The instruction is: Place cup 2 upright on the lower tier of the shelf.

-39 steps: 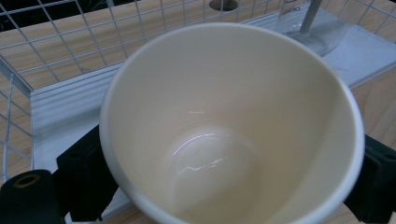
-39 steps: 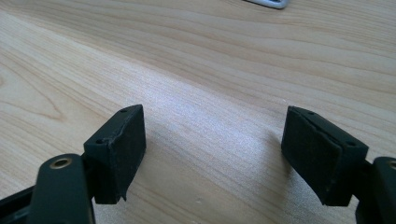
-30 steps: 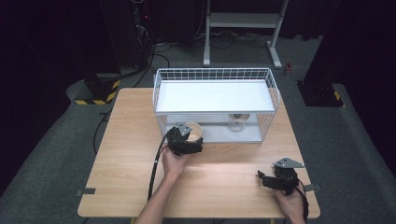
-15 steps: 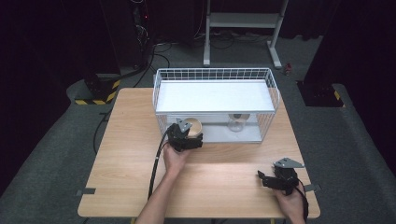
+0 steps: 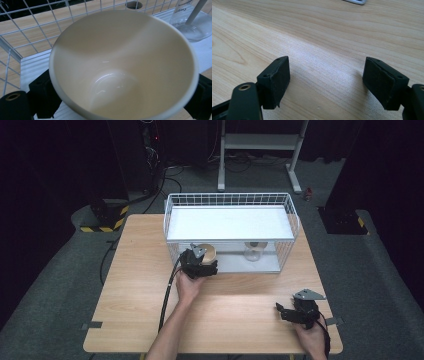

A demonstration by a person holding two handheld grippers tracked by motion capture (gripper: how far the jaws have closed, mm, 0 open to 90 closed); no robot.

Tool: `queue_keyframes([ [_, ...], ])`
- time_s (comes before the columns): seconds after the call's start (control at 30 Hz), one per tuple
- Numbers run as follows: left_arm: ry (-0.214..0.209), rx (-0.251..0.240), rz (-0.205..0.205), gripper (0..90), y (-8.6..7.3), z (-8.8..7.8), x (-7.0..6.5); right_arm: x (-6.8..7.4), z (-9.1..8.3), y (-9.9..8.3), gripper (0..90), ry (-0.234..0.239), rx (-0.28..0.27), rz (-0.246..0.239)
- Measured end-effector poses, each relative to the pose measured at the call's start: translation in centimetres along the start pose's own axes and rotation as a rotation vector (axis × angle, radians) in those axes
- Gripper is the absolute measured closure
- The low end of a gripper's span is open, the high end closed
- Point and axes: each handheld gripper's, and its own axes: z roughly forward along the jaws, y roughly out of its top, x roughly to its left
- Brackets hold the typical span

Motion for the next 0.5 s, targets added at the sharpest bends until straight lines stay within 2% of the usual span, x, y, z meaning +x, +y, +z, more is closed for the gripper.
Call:
queue_keyframes([
  [0.07, 0.004, 0.015, 0.007, 8.4, 0.0, -0.01, 0.03, -0.02, 0.01, 0.0, 22.0, 0.0, 0.0, -0.002],
  [0.1, -0.003, 0.021, -0.007, 6.2, -0.07, 0.07, -0.08, 0.0, 0.0, 0.0, 22.1, 0.0, 0.001, 0.001],
  [0.17, -0.005, 0.046, 0.006, 3.4, -0.19, 0.16, 0.04, 0.0, 0.0, 0.0, 22.0, 0.0, 0.0, 0.0],
  [0.2, -0.005, 0.046, 0.006, 2.7, -0.19, 0.16, 0.04, 0.0, 0.0, 0.0, 22.0, 0.0, 0.0, 0.0],
  [0.23, -0.01, 0.05, -0.011, 2.2, -0.25, 0.16, -0.06, -0.01, 0.0, -0.01, 22.1, 0.0, 0.0, -0.002],
  [0.33, -0.004, 0.051, 0.0, 1.8, -0.16, -0.11, 0.11, -0.01, 0.01, -0.01, 22.0, 0.0, -0.001, -0.002],
  [0.43, -0.014, 0.05, -0.014, 2.2, -0.15, -0.51, -0.01, -0.01, 0.0, -0.01, 22.1, 0.0, 0.0, -0.002],
  [0.5, -0.009, 0.051, -0.002, 3.3, -0.2, -0.76, -0.04, -0.01, 0.0, -0.01, 22.0, 0.0, 0.0, -0.001],
])
